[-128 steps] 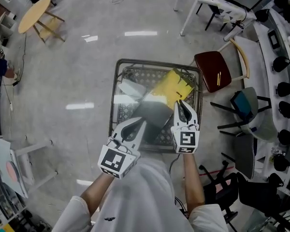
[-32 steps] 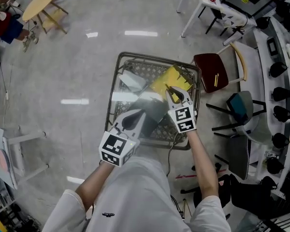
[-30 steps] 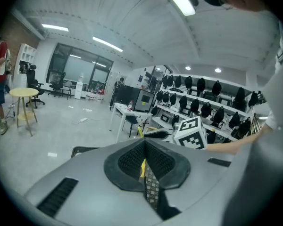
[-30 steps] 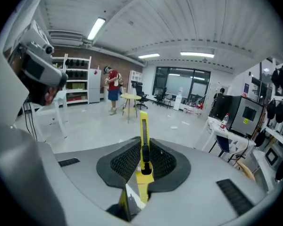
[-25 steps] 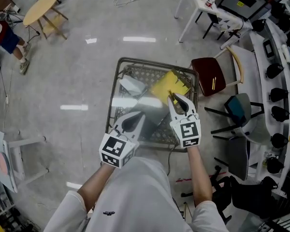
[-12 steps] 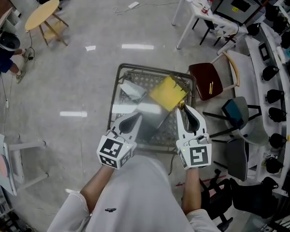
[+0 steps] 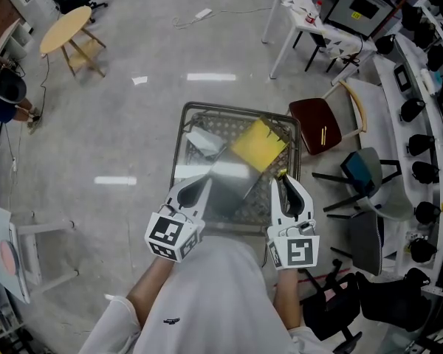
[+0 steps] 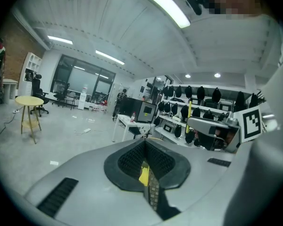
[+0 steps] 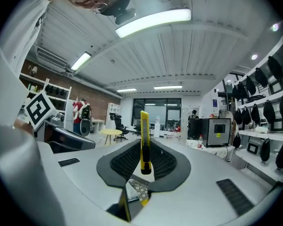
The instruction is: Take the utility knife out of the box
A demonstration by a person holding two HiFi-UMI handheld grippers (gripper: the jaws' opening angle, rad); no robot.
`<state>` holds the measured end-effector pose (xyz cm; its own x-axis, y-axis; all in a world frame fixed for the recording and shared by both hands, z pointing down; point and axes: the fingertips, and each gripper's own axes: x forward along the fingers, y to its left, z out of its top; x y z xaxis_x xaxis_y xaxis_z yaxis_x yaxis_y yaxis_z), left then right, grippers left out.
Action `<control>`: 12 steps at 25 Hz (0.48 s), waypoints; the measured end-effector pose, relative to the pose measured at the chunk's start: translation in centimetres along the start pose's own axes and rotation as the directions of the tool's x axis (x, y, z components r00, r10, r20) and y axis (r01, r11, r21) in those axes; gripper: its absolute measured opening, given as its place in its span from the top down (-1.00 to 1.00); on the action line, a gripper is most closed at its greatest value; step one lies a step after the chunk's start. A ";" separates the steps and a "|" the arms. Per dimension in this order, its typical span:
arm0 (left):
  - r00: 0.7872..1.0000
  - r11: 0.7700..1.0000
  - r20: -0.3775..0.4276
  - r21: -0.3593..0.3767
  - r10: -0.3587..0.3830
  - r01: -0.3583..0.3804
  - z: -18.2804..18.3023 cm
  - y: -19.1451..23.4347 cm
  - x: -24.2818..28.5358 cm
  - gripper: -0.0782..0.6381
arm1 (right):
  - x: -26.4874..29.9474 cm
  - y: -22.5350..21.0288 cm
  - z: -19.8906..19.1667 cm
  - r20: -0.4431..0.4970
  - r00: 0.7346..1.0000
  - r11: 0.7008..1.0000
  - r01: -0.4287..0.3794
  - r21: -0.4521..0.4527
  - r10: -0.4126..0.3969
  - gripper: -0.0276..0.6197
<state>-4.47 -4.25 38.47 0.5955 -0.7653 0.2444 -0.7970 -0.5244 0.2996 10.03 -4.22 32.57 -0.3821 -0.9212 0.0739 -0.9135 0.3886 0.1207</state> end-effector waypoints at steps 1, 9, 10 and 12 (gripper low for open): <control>1.000 1.000 0.002 0.000 0.000 0.000 0.0 0.0 0.0 0.77 | 0.0 0.0 -0.1 -0.002 1.000 1.000 0.003 0.003 -0.003 0.77; 1.000 1.000 0.017 0.011 -0.004 0.004 0.9 0.2 -0.1 0.77 | 0.1 -0.2 -0.5 0.003 1.000 1.000 0.023 0.021 -0.023 0.77; 1.000 1.000 0.019 0.014 -0.006 0.006 1.0 0.1 -0.1 0.77 | 0.1 -0.2 -0.4 0.001 1.000 0.999 0.025 0.025 -0.025 0.77; 1.000 1.000 0.021 0.020 -0.011 0.010 1.1 0.0 0.0 0.77 | 0.1 -0.2 -0.3 0.000 1.000 0.999 0.025 0.021 -0.025 0.77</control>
<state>-4.59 -4.62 37.41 0.6017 -0.7674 0.2215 -0.7927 -0.5397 0.2836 10.24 -4.44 32.89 -0.3589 -0.9307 0.0703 -0.9256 0.3646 0.1017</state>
